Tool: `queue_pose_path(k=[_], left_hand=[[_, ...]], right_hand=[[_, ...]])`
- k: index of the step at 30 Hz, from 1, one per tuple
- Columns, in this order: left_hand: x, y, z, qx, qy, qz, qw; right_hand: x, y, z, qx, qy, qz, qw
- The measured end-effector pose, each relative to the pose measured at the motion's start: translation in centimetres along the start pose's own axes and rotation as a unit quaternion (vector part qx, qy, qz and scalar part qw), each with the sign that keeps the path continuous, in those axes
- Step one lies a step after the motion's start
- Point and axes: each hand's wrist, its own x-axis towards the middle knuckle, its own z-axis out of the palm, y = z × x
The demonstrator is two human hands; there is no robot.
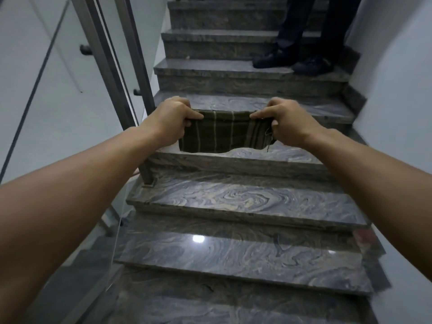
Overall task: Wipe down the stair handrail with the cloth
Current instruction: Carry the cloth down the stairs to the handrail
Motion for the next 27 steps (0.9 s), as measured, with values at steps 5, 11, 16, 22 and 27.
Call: queue_pose_path(k=[5, 11, 16, 22, 27], left_hand=[[6.9, -3.0, -3.7, 0.001, 0.01, -0.038, 0.999], [16.2, -7.7, -8.5, 0.008, 0.014, -0.041, 0.999], [24.7, -11.2, -12.4, 0.015, 0.02, -0.023, 0.999], [36.0, -15.2, -17.1, 0.021, 0.041, -0.037, 0.998], [44.7, -17.8, -20.6, 0.039, 0.044, -0.048, 0.997]], right_hand=[[9.0, 0.9, -3.2, -0.001, -0.016, -0.021, 1.0], [20.4, 2.1, -7.3, 0.0, -0.02, -0.054, 0.998], [29.7, 3.0, -10.6, -0.005, -0.004, -0.033, 0.999], [41.0, 5.3, -15.4, 0.019, 0.002, -0.033, 0.999], [50.3, 7.6, -19.2, 0.019, -0.003, -0.057, 0.998]])
